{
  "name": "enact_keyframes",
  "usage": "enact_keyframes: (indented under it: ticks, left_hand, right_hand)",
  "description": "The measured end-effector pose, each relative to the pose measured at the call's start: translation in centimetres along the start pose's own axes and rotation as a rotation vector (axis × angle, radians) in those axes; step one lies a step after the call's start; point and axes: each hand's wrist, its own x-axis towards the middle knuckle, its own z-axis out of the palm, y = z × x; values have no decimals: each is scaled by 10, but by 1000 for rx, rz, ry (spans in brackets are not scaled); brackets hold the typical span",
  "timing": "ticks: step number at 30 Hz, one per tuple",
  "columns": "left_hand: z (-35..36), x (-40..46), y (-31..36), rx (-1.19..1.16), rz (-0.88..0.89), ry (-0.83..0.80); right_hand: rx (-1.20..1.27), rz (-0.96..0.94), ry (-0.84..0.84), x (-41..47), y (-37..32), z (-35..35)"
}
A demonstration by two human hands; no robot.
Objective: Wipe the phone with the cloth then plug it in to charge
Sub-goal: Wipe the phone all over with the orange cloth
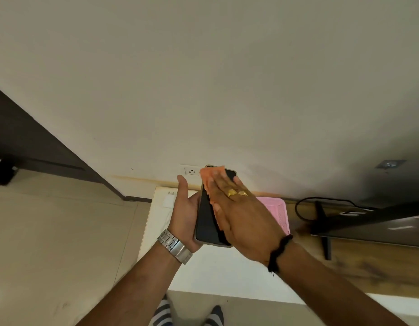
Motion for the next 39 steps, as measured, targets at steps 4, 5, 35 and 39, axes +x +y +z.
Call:
enact_keyframes:
  ticks: [4, 5, 35, 39]
  left_hand:
    - [4, 0, 0, -28, 44, 28]
    - [6, -1, -3, -30, 44, 33]
    - [13, 2, -10, 67, 130, 64]
    - [13, 0, -4, 72, 124, 57]
  right_hand:
    - [49, -18, 10, -19, -25, 14]
    - [38, -66, 22, -11, -25, 12]
    - [-71, 88, 149, 12, 2, -5]
    - [-6, 87, 26, -21, -25, 10]
